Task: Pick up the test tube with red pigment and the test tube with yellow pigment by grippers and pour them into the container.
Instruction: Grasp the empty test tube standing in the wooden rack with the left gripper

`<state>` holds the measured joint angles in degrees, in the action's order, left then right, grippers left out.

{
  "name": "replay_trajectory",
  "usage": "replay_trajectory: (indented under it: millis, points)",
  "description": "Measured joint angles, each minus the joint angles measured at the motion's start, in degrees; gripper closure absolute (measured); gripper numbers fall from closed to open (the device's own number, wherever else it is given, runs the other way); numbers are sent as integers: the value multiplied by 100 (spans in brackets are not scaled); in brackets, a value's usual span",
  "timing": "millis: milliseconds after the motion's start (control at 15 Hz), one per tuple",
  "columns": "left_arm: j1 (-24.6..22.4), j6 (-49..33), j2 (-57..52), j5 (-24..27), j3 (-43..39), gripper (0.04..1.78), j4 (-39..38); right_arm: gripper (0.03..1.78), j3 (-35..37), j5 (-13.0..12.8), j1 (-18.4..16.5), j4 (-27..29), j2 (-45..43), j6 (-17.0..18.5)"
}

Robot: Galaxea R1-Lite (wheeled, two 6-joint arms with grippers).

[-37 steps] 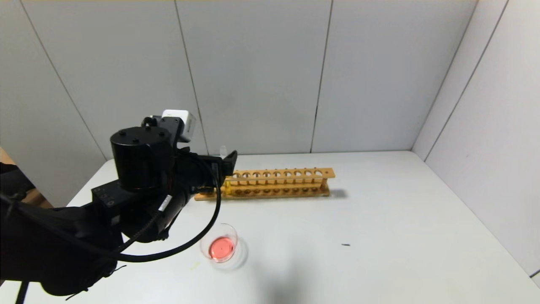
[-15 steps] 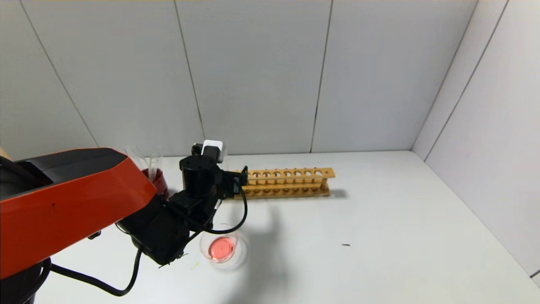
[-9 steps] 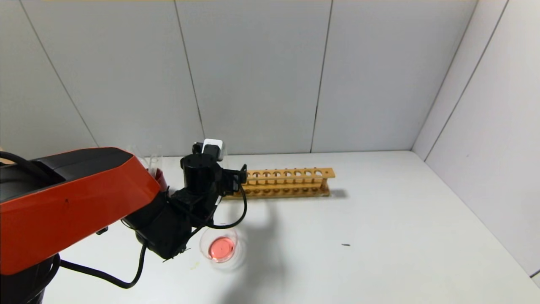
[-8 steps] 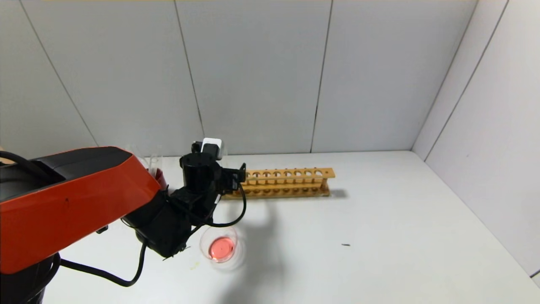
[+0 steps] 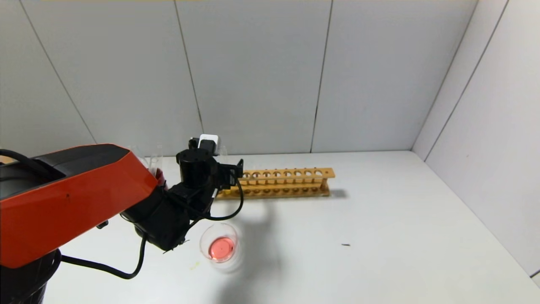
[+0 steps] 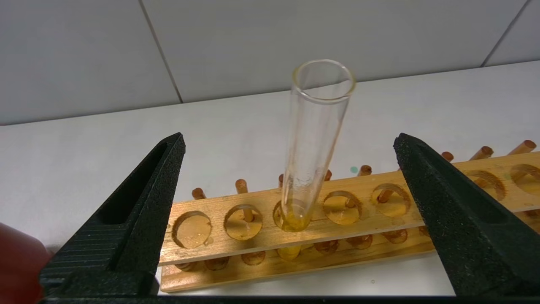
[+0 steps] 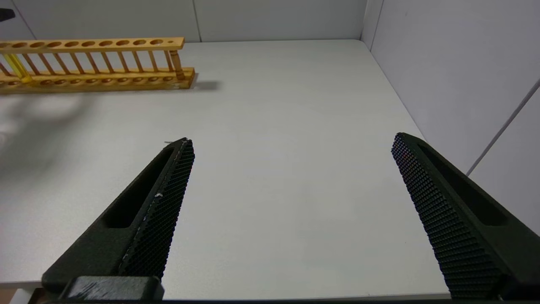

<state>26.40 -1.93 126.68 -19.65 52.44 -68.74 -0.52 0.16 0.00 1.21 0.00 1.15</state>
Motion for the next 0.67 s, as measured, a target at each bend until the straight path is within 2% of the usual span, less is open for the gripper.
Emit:
replay_trajectory:
  millis: [667]
  points:
    - [-12,55,135,22,155,12,-2,10,0,0,0,2,0,-2]
